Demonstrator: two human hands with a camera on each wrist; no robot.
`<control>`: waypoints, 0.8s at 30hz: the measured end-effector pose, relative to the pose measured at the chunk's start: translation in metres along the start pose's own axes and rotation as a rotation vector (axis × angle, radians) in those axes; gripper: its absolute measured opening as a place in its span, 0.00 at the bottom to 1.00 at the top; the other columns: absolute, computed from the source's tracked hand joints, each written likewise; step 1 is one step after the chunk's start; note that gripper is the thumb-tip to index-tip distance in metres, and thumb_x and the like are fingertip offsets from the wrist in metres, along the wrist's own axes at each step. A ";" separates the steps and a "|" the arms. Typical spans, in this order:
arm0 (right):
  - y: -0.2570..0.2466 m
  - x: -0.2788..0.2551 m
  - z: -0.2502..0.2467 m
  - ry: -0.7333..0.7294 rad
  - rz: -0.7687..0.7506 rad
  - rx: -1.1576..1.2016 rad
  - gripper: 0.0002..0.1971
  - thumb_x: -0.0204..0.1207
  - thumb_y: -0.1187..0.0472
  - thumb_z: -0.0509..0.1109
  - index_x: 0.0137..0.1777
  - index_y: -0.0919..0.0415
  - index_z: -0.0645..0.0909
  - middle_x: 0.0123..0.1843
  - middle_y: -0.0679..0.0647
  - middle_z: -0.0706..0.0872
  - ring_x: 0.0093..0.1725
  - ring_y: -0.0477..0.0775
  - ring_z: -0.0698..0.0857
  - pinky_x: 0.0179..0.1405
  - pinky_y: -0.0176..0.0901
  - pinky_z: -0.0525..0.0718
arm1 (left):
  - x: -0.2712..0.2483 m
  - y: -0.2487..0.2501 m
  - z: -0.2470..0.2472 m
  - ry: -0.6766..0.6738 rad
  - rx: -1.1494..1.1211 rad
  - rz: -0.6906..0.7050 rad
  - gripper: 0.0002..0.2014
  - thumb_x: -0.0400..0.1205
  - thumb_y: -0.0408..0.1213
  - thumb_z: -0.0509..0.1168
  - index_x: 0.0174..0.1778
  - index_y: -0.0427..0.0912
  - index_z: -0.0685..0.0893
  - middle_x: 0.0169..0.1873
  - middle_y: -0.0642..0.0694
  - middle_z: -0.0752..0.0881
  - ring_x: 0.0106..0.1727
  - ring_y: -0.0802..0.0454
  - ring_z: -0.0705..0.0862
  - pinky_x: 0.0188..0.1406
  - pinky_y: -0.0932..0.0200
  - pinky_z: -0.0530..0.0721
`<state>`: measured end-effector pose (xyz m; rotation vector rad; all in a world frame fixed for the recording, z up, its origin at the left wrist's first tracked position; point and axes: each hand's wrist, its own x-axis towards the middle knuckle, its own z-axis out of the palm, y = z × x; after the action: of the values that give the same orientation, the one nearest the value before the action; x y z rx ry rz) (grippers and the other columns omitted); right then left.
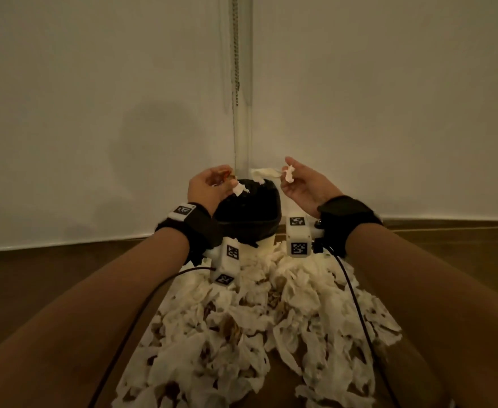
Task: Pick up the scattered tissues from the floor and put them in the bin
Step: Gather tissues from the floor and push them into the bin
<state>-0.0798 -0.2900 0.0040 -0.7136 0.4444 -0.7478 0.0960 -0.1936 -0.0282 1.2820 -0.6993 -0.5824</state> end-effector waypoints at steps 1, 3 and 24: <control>0.000 0.005 0.005 0.007 -0.003 -0.007 0.13 0.83 0.74 0.53 0.58 0.63 0.77 0.42 0.56 0.77 0.37 0.49 0.76 0.41 0.35 0.79 | 0.006 0.002 0.002 0.002 0.002 0.010 0.14 0.75 0.20 0.69 0.55 0.36 0.84 0.45 0.44 0.86 0.50 0.48 0.85 0.46 0.61 0.88; 0.004 0.015 0.011 0.042 -0.004 -0.022 0.18 0.82 0.76 0.52 0.68 0.65 0.74 0.40 0.56 0.75 0.35 0.49 0.74 0.40 0.36 0.77 | 0.016 0.002 0.006 0.009 0.018 0.023 0.16 0.74 0.21 0.70 0.55 0.38 0.83 0.48 0.43 0.86 0.52 0.48 0.85 0.47 0.61 0.87; 0.076 0.063 -0.060 0.290 0.114 -0.254 0.25 0.82 0.76 0.54 0.79 0.65 0.62 0.77 0.68 0.67 0.76 0.66 0.70 0.66 0.47 0.77 | 0.035 -0.100 0.009 0.032 0.560 -0.123 0.25 0.79 0.38 0.69 0.72 0.41 0.74 0.65 0.41 0.82 0.59 0.47 0.84 0.61 0.50 0.83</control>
<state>-0.0394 -0.3223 -0.0989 -0.8117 0.8489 -0.6958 0.1118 -0.2455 -0.1203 1.8599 -0.7915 -0.4780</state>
